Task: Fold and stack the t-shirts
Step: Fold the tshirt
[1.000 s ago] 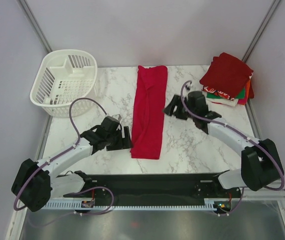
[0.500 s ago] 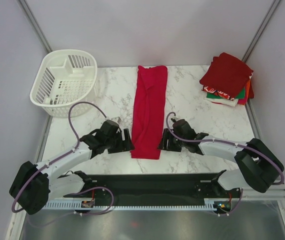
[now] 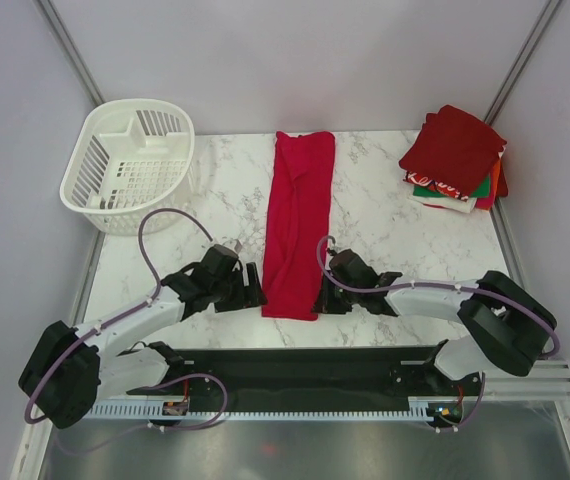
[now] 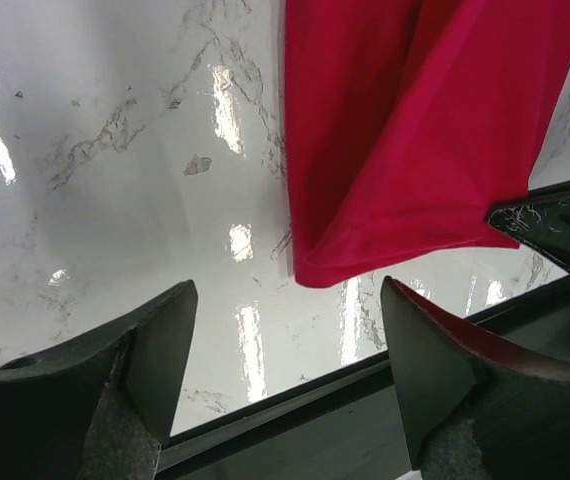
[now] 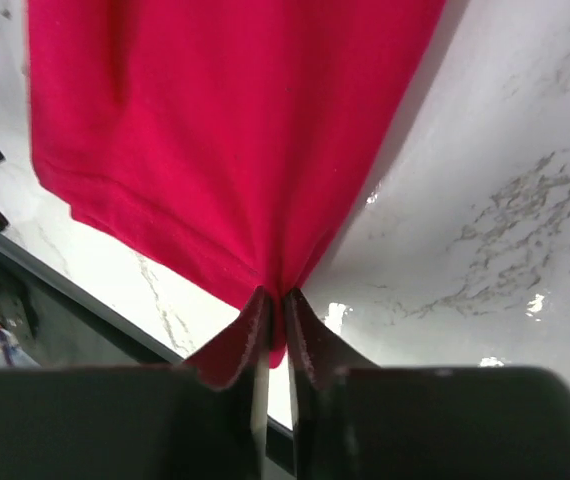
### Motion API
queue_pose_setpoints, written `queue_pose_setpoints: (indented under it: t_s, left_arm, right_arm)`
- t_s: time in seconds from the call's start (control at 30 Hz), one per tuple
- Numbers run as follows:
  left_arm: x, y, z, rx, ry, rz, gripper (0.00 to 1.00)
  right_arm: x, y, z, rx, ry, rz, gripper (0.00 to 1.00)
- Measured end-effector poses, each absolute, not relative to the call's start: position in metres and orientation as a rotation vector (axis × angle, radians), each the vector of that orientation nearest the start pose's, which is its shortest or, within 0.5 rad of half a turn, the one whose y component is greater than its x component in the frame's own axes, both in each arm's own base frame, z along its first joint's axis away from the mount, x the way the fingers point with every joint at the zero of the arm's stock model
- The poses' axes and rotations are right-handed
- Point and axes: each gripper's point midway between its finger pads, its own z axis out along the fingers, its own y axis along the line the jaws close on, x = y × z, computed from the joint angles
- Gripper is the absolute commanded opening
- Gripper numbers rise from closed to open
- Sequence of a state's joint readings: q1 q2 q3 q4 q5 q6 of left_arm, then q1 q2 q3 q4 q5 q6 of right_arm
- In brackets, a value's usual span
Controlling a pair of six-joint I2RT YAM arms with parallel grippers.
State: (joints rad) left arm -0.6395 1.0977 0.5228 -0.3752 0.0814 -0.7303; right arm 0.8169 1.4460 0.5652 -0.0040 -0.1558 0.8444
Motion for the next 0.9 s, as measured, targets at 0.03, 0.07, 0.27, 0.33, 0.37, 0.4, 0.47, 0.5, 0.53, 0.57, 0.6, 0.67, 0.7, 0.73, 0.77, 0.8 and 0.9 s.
queue_pose_setpoints:
  t_s: [0.03, 0.07, 0.27, 0.33, 0.37, 0.4, 0.47, 0.5, 0.53, 0.57, 0.6, 0.67, 0.7, 0.73, 0.77, 0.8, 0.9]
  left_arm:
    - [0.180, -0.187, 0.046, -0.082, 2.643, -0.620, 0.81]
    - [0.180, -0.188, 0.046, -0.080, 2.644, -0.620, 0.81]
    - [0.175, -0.195, 0.046, -0.050, 2.647, -0.632, 0.78]
    - [0.171, -0.198, 0.043, -0.036, 2.657, -0.622, 0.77]
    - [0.169, -0.199, 0.041, -0.028, 2.664, -0.615, 0.75]
    - [0.166, -0.202, 0.039, -0.020, 2.674, -0.612, 0.74]
    - [0.161, -0.204, 0.034, -0.014, 2.694, -0.592, 0.73]
    - [0.160, -0.205, 0.031, -0.014, 2.702, -0.581, 0.73]
    - [0.158, -0.206, 0.028, -0.013, 2.711, -0.572, 0.72]
    - [0.157, -0.207, 0.026, -0.013, 2.717, -0.563, 0.71]
    - [0.157, -0.209, 0.026, -0.016, 2.715, -0.563, 0.70]
    - [0.159, -0.213, 0.025, -0.017, 2.711, -0.561, 0.68]
    - [0.160, -0.216, 0.025, -0.018, 2.709, -0.563, 0.67]
    - [0.161, -0.218, 0.024, -0.018, 2.711, -0.562, 0.65]
    - [0.163, -0.221, 0.024, -0.020, 2.708, -0.565, 0.58]
    - [0.164, -0.223, 0.024, -0.023, 2.707, -0.566, 0.53]
    - [0.167, -0.227, 0.020, -0.034, 2.707, -0.566, 0.31]
  right_arm:
    - [0.176, 0.274, 0.018, -0.035, 2.672, 0.839, 0.04]
    - [0.176, 0.273, 0.018, -0.031, 2.675, 0.833, 0.00]
    - [0.175, 0.263, 0.019, -0.005, 2.667, 0.794, 0.00]
    - [0.173, 0.260, 0.020, 0.001, 2.661, 0.792, 0.00]
    - [0.172, 0.258, 0.019, 0.002, 2.662, 0.788, 0.00]
    - [0.170, 0.257, 0.018, 0.004, 2.663, 0.786, 0.00]
    - [0.168, 0.254, 0.017, 0.007, 2.665, 0.786, 0.00]
    - [0.167, 0.254, 0.016, 0.010, 2.666, 0.788, 0.00]
    - [0.166, 0.254, 0.016, 0.011, 2.664, 0.795, 0.00]
    - [0.166, 0.254, 0.016, 0.011, 2.663, 0.801, 0.00]
    - [0.165, 0.254, 0.016, 0.011, 2.662, 0.805, 0.00]
    - [0.165, 0.255, 0.017, 0.012, 2.660, 0.811, 0.00]
    - [0.165, 0.255, 0.017, 0.011, 2.659, 0.813, 0.00]
    - [0.165, 0.255, 0.017, 0.011, 2.659, 0.813, 0.00]
    - [0.165, 0.255, 0.017, 0.010, 2.659, 0.815, 0.00]
    - [0.165, 0.255, 0.017, 0.009, 2.660, 0.817, 0.00]
    - [0.165, 0.256, 0.017, 0.008, 2.661, 0.820, 0.00]
